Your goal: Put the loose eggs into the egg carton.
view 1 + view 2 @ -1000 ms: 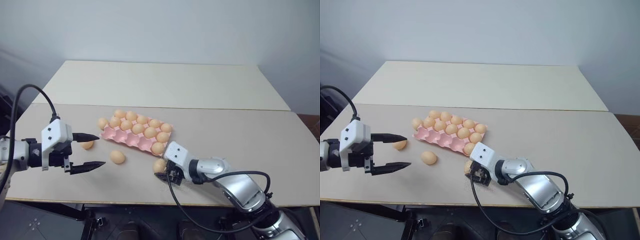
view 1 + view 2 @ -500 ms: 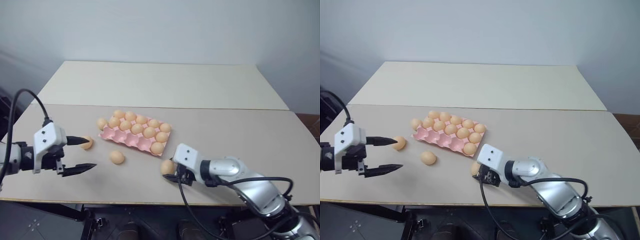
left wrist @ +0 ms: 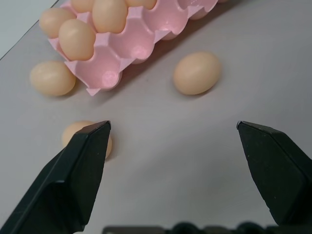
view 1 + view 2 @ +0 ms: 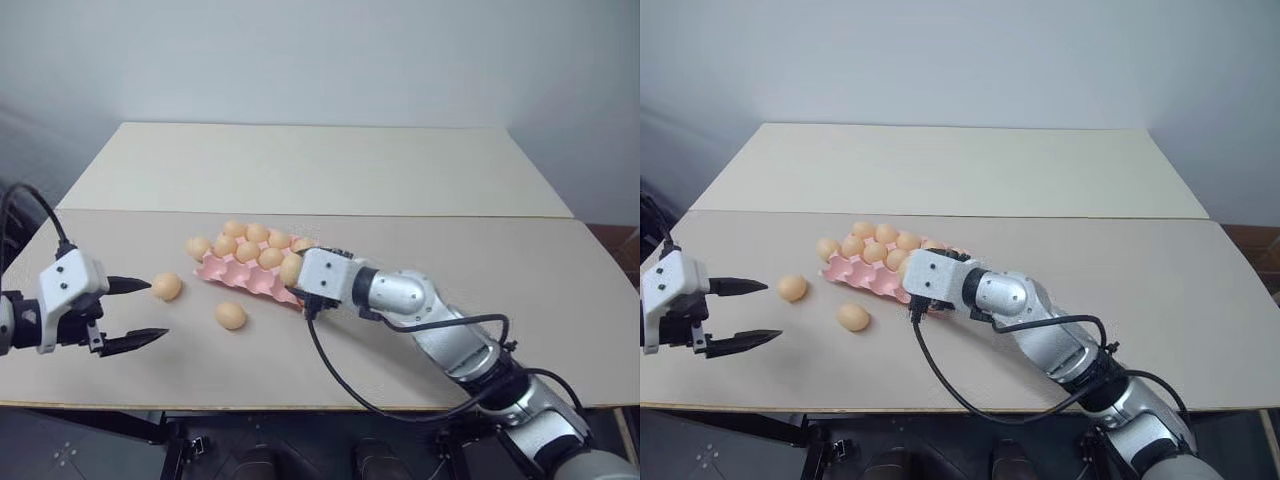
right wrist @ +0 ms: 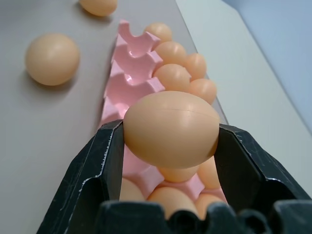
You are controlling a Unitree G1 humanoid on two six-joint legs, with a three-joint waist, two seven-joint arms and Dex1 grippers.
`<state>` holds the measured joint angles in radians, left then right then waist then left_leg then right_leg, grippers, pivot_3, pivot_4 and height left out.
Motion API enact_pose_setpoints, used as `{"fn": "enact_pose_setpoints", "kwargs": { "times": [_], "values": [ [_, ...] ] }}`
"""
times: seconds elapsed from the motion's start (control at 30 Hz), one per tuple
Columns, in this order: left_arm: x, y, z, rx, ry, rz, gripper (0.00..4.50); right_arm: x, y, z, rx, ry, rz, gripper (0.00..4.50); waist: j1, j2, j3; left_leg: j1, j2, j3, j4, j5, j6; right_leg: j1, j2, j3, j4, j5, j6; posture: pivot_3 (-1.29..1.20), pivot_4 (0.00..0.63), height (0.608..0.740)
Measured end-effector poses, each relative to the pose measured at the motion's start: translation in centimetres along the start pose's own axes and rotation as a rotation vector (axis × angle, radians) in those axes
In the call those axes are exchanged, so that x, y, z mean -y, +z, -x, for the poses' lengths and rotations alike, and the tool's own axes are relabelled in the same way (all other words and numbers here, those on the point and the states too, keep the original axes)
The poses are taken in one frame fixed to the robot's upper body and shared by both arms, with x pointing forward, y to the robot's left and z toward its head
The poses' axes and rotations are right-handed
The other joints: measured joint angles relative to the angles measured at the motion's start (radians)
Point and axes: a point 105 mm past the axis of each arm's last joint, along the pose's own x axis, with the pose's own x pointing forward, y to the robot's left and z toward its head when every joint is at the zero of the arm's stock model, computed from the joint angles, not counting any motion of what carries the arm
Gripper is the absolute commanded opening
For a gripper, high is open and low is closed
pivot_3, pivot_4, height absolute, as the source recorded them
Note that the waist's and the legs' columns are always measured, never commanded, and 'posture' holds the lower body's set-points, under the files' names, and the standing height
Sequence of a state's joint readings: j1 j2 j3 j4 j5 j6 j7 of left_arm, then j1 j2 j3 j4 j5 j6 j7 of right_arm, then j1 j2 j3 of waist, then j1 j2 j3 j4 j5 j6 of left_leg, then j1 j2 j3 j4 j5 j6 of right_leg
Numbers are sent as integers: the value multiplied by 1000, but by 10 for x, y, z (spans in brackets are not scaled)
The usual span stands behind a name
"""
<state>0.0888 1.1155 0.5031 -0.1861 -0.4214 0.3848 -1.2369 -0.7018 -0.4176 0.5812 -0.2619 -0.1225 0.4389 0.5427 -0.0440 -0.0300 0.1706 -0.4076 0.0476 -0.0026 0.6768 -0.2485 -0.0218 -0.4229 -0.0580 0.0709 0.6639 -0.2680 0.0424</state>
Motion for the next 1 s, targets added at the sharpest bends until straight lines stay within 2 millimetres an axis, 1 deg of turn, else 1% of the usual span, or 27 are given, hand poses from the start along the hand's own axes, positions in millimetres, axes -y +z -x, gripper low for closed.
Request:
{"fn": "enact_pose_setpoints", "kwargs": {
  "times": [0.17,0.33,0.4,0.43,0.47,0.53,0.8,0.87,1.0],
  "values": [
    [0,4,1,5,6,-16,4500,4,5,-10,45,-12,118,2603,-2,0,0,1,0,0,0,0,0,0,0,0,0,0,0,0,150,740],
    [0,4,1,6,11,-12,4500,-8,10,-18,89,29,177,2603,-2,0,0,1,0,0,0,0,0,0,0,0,1,0,0,0,150,740],
    [0,4,1,7,11,-13,4500,-9,9,-20,89,28,197,3291,-2,0,0,1,0,0,0,0,0,0,0,0,1,0,0,0,150,740],
    [0,4,0,7,11,-15,4500,-9,7,-21,85,29,204,3504,-2,0,0,1,0,0,0,0,0,0,0,0,1,0,0,0,150,740],
    [1,5,0,8,11,-17,4500,-10,4,-22,77,30,214,3882,-2,0,0,1,0,0,0,0,0,0,0,0,1,0,0,0,150,740],
    [1,6,0,10,9,-22,4500,-11,1,-23,65,32,219,4483,-2,0,0,1,0,0,0,0,0,0,0,0,1,0,0,0,150,740],
    [2,6,-1,14,10,-20,4500,-22,-6,-19,60,83,212,4483,-2,0,0,1,0,0,0,0,0,0,0,0,1,0,0,0,150,740],
    [2,6,-1,16,12,-18,4500,-23,-4,-19,66,92,214,4483,-2,0,0,1,0,0,0,0,0,0,0,0,1,0,0,0,150,740],
    [2,6,-1,17,14,-18,4500,-17,5,-14,92,74,220,4483,-1,0,0,1,0,0,0,0,0,0,0,0,1,0,0,0,150,740]
  ]
}}
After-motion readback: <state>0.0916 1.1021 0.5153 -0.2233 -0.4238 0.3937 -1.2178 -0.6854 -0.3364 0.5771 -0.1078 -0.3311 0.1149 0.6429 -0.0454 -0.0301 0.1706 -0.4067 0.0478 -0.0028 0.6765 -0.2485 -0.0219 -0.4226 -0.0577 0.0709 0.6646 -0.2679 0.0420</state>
